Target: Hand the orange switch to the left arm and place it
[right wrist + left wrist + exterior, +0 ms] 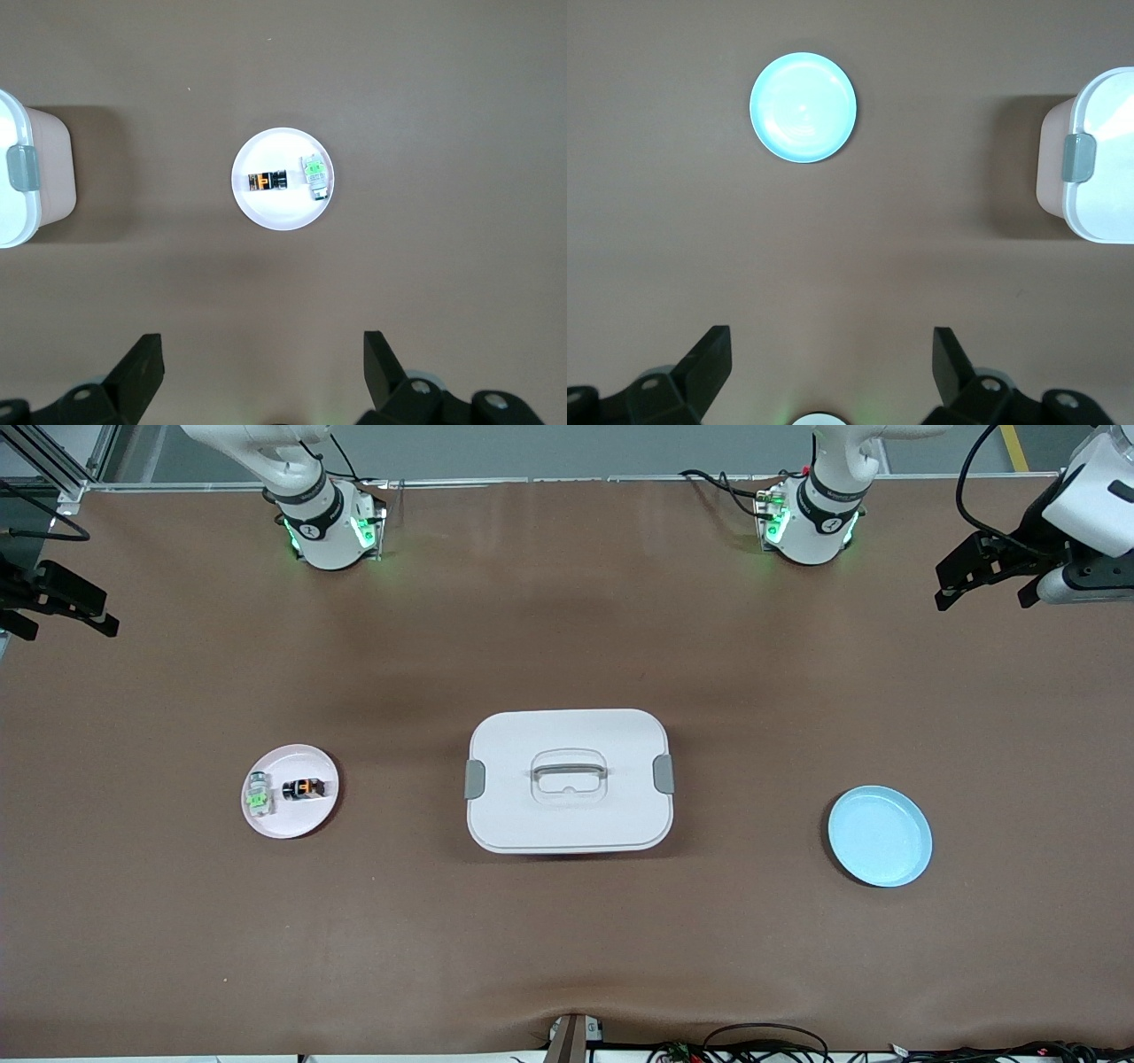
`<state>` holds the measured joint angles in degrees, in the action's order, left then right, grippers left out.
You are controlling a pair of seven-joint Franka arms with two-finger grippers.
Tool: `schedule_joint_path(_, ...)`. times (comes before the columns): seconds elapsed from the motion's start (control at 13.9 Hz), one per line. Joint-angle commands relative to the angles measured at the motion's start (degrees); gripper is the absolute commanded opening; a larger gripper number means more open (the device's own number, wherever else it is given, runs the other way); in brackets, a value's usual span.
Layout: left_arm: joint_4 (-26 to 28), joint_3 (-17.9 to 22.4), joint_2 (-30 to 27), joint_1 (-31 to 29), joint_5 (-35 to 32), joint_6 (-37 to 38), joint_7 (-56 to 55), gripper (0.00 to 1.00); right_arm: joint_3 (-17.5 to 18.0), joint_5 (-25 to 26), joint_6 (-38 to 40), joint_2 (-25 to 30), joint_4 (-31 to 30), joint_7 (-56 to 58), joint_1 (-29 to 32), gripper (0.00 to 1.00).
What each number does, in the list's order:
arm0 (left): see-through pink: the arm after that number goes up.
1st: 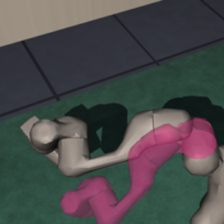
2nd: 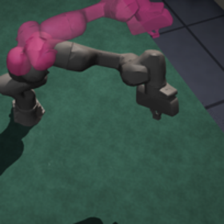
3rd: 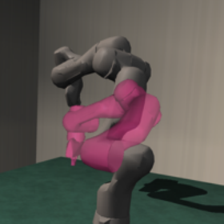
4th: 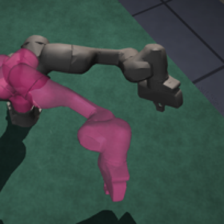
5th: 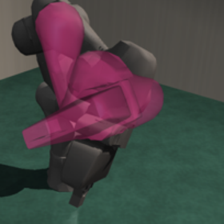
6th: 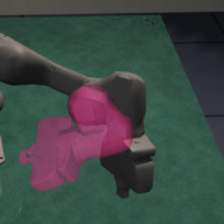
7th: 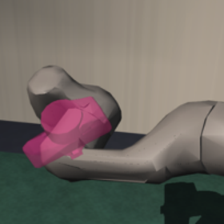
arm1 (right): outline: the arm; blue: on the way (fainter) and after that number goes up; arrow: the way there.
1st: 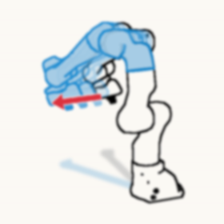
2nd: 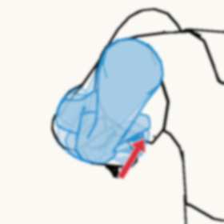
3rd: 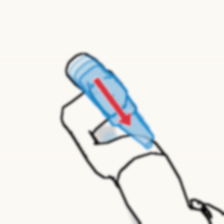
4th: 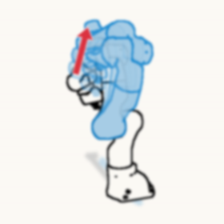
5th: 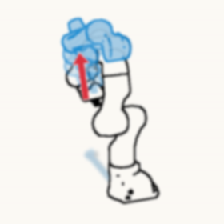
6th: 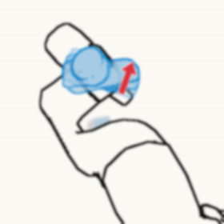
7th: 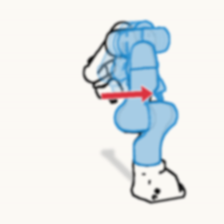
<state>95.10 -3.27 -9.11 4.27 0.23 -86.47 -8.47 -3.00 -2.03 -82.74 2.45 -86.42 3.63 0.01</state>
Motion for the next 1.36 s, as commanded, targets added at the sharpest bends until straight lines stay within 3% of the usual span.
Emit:
schedule_joint_path(0.0,-1.2,-0.1,0.2,-0.3,-1.0,1.3,1.3,1.00,-0.4,0.2,-0.1,-0.2,0.3,-0.6,-0.7,1.00)
schedule_joint_path(0.72,-1.2,-0.1,0.5,-0.5,-1.0,1.4,1.3,1.00,-0.7,0.5,-1.4,-0.3,0.5,-1.3,0.2,1.00)
schedule_joint_path(0.86,-0.7,-0.2,0.3,-1.9,-0.3,1.5,1.3,1.00,-0.4,0.7,-4.2,-2.8,1.4,-1.3,-0.3,1.00)
schedule_joint_path(1.29,-0.5,-0.2,0.4,-2.1,-0.2,2.5,1.2,1.00,-0.4,0.5,-1.7,-4.1,1.1,-0.2,-0.7,1.00)
